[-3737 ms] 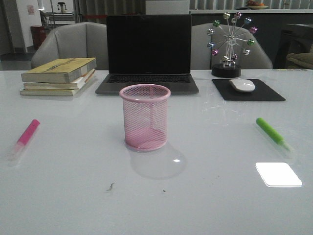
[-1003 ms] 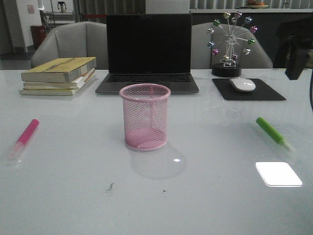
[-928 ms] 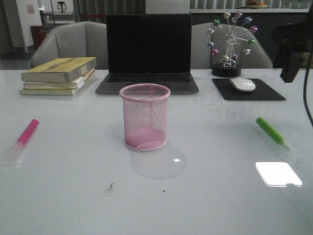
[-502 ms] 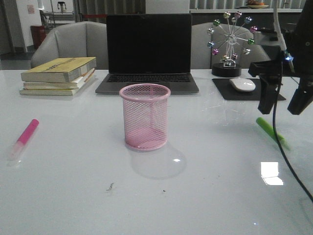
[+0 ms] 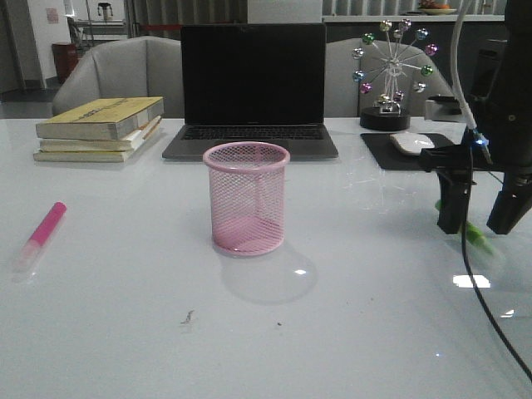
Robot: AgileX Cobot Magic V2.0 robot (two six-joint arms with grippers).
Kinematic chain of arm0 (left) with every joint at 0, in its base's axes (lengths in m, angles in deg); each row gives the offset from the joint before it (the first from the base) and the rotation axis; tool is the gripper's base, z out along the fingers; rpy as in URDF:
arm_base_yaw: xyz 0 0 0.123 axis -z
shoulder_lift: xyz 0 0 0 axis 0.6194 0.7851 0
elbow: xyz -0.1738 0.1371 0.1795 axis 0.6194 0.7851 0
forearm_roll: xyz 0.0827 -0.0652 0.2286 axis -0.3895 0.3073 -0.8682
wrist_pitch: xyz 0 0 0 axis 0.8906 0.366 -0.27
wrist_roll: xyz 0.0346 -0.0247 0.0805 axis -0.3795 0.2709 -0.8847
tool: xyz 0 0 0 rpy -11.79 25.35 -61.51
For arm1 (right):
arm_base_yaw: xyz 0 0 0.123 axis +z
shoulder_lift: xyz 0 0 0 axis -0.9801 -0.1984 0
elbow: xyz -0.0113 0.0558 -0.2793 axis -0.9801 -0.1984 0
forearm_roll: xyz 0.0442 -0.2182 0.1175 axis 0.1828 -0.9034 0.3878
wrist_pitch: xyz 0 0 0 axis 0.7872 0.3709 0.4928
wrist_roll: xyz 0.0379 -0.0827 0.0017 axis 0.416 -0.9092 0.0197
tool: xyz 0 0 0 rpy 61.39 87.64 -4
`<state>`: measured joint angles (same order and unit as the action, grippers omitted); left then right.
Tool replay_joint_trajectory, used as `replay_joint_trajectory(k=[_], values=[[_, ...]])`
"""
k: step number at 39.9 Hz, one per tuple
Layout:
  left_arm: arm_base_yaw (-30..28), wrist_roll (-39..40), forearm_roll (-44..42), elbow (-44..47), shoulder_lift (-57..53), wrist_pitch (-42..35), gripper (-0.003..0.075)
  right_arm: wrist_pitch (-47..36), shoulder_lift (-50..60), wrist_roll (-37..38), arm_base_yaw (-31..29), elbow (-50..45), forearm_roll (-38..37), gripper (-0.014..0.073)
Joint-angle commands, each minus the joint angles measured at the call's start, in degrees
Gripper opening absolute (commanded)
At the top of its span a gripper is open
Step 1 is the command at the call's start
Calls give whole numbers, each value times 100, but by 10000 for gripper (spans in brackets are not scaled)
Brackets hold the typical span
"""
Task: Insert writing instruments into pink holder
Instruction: 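Lower the right gripper onto the green marker and close on it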
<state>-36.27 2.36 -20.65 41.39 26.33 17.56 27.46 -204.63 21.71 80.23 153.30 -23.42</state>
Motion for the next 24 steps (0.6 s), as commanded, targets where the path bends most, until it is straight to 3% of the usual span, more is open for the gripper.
replay_joint_trajectory(k=[1, 17, 20, 24], values=[[33, 42, 56, -212, -61, -375, 395, -14, 293, -94, -4, 188, 60, 509], [33, 42, -47, -212, -61, -375, 395, 240, -56, -94, -4, 188, 55, 507], [33, 42, -52, -212, -61, -375, 395, 313, -102, -94, -4, 188, 55, 469], [33, 29, -52, -212, -61, -375, 395, 360, -127, -94, -4, 188, 55, 344]])
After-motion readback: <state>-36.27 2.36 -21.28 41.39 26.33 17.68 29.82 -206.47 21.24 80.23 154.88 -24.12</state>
